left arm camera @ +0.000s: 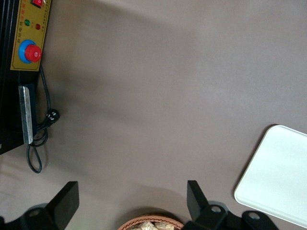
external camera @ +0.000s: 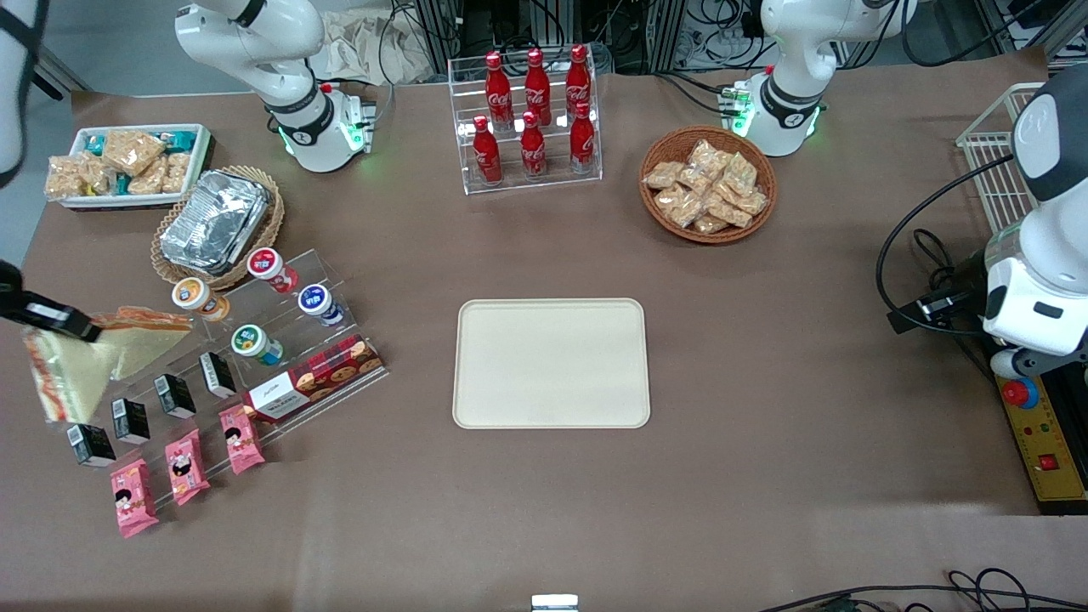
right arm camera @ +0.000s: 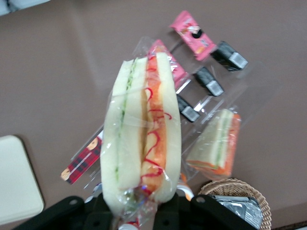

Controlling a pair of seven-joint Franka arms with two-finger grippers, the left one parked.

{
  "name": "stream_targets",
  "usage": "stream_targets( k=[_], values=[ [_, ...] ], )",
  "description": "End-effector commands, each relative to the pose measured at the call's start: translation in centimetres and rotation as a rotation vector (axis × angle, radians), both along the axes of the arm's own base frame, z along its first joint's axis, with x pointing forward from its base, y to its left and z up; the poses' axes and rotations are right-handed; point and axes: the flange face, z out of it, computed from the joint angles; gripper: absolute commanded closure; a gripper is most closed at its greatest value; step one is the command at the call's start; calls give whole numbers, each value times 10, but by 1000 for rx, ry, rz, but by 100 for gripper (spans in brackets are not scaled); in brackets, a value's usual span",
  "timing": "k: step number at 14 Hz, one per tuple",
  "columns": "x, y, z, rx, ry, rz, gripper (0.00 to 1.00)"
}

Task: Place sandwich on tray
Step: 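Carry the held sandwich over to the beige tray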

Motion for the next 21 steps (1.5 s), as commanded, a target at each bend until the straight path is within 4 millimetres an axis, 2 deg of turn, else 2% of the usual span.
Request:
stream_targets(
  k=[1,4,8,10,13,16,19,21],
  values=[
    [6,54,-3,-32,5,125,71],
    [16,126,-8,-44,-54,375,71],
    [13,222,-30,-51,-65,577,72],
    [11,278,-48,-62,-104,715,72],
    [0,362,-88,-83,-129,943,72],
    [-19,439,-145,-104,-139,1152,72],
    [-33,487,-201,-127,-151,1294,72],
    [-27,496,-234,-150,-193,1400,72]
  ],
)
